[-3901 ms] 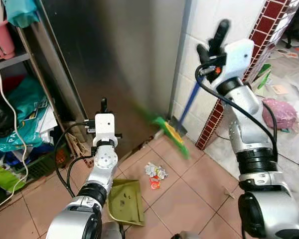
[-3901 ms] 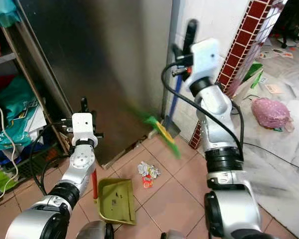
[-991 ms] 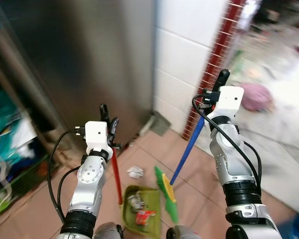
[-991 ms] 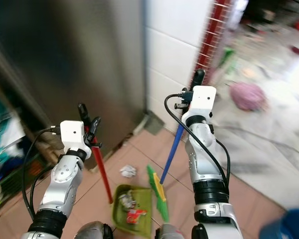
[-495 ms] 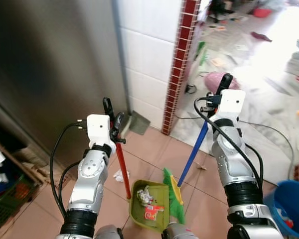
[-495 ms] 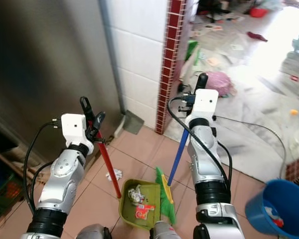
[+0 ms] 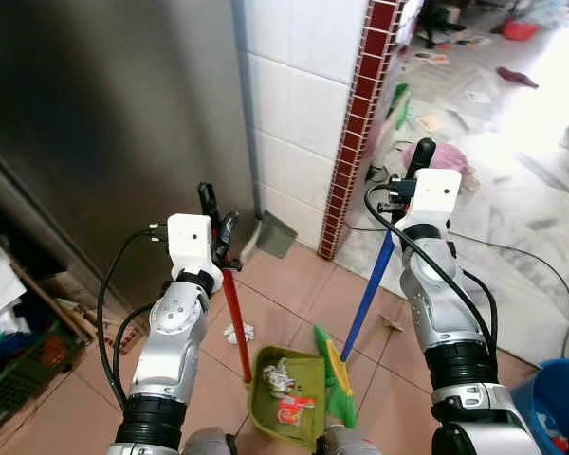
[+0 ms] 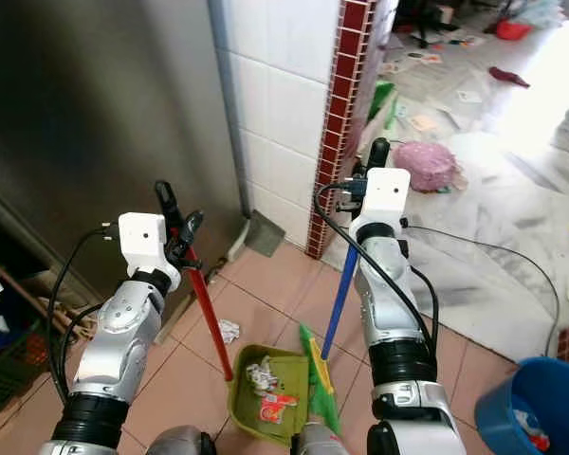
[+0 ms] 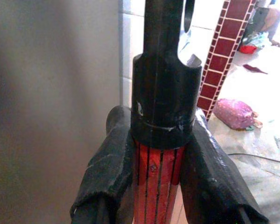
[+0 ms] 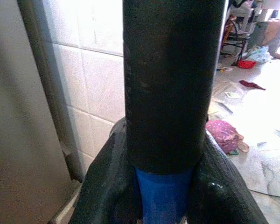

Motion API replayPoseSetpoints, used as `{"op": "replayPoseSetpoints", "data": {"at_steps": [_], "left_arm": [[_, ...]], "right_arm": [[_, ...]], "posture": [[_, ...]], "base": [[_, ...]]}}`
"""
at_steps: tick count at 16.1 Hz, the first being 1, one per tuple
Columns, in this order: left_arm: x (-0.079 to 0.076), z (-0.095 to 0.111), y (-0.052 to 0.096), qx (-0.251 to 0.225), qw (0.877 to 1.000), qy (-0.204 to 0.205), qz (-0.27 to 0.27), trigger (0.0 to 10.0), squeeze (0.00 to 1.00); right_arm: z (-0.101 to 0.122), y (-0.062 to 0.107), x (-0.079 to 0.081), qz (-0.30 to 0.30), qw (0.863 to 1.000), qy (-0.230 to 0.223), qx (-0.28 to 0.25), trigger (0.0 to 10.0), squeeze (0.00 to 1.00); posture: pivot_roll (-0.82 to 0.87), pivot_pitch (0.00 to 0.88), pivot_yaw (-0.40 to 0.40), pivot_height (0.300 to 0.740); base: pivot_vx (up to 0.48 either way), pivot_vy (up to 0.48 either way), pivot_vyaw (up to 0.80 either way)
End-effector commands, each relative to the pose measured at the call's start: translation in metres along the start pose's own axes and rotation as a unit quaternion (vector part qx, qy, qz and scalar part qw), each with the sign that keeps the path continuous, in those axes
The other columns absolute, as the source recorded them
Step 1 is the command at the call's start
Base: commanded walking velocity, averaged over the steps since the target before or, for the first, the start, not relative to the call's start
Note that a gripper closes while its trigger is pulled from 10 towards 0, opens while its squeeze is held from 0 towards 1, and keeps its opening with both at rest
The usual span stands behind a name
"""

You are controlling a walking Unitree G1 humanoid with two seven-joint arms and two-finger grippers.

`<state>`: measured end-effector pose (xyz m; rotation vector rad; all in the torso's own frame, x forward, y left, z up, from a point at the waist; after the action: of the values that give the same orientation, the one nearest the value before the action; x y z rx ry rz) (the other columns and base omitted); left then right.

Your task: Sweep floor

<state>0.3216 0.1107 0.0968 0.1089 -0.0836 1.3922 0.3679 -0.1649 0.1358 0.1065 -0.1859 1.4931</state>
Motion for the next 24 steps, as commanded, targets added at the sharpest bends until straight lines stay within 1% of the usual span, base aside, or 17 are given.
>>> {"op": "replayPoseSetpoints", "data": {"at_steps": [1,4,17,22,24], "left_arm": [[-0.0016,0.0186,-0.0029,-0.035,0.999,0.004,-0.006,10.0,0.0],[-0.0034,0.0178,-0.0029,-0.031,0.999,0.005,-0.007,10.0,0.0],[-0.0027,0.0166,-0.0037,-0.026,1.0,0.004,-0.006,10.0,0.0],[-0.0027,0.0169,-0.0032,-0.025,1.0,0.007,-0.005,10.0,0.0],[-0.0004,0.0193,-0.0038,-0.028,0.999,0.017,-0.001,10.0,0.0]], "right_arm": [[0.0065,-0.0027,0.0007,0.001,1.0,-0.002,-0.01,10.0,0.0],[0.0059,-0.0032,-0.0007,0.0,1.0,0.001,-0.007,10.0,0.0],[0.0057,-0.0053,-0.0029,0.0,1.0,0.006,-0.005,10.0,0.0],[0.0029,-0.0043,-0.0028,-0.002,1.0,0.005,-0.002,10.0,0.0],[0.0027,-0.0049,-0.0032,-0.004,1.0,0.004,-0.002,10.0,0.0]], "posture": [[-0.07,0.0,0.025,0.74],[-0.07,0.0,0.02,0.74],[-0.07,0.0,0.017,0.74],[-0.07,0.0,0.021,0.74],[-0.07,0.0,0.022,0.74]], "base": [[0.0,0.0,0.0],[-0.175,0.0,0.0],[-0.295,0.0,0.0],[0.0,0.0,0.0],[0.0,0.0,0.0]]}}
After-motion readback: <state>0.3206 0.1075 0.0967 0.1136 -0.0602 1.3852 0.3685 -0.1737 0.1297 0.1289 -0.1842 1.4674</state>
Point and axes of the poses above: a point about 5 cm out from each wrist's last joint towards the gripper, its own y axis pointing back from the gripper into the wrist, its own z axis along the axis of the wrist's last joint, x = y × z, the point moved 3 cm from there along -y, pointing out of the wrist towards the gripper, and after that the axes turned 12 degrees about -y, right-handed, at the moved point
